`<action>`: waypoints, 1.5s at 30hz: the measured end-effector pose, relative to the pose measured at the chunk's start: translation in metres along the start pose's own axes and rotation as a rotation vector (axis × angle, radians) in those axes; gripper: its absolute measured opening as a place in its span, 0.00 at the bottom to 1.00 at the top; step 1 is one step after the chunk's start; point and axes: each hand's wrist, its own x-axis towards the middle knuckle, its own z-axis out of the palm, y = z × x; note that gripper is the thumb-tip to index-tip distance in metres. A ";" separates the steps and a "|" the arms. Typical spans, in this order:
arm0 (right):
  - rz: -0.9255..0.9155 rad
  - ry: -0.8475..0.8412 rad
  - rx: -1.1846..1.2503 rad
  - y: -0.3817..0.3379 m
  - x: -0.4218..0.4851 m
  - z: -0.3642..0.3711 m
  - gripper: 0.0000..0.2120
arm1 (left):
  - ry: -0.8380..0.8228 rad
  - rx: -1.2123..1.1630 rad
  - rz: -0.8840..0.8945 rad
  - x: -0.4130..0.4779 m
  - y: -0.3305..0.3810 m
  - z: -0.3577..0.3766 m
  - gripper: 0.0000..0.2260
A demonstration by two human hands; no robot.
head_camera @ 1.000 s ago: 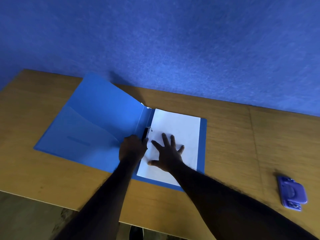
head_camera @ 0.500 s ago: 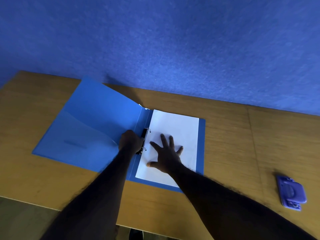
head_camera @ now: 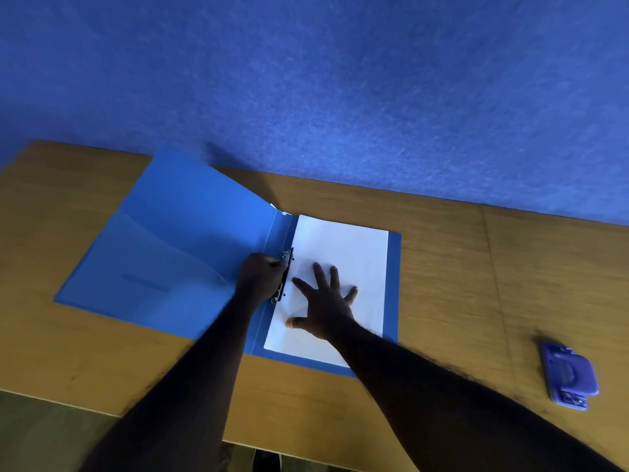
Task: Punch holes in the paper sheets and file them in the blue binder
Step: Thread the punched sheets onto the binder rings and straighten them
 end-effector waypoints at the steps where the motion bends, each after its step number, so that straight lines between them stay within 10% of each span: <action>1: 0.001 -0.002 0.003 0.000 0.000 0.000 0.42 | 0.004 0.008 0.013 0.000 0.001 0.001 0.13; 22: 0.034 0.219 0.010 0.015 -0.022 0.009 0.35 | 0.105 0.065 0.044 -0.014 -0.014 0.016 0.06; 28: 0.317 0.454 0.176 0.063 -0.071 0.018 0.31 | 0.299 0.270 0.393 -0.056 -0.006 0.025 0.11; 37: 0.354 0.380 0.380 0.078 -0.099 0.004 0.23 | -0.242 0.514 0.670 -0.112 -0.007 0.094 0.42; 45: 0.310 0.298 0.461 0.088 -0.112 -0.006 0.22 | -0.249 0.527 0.685 -0.109 -0.021 0.103 0.44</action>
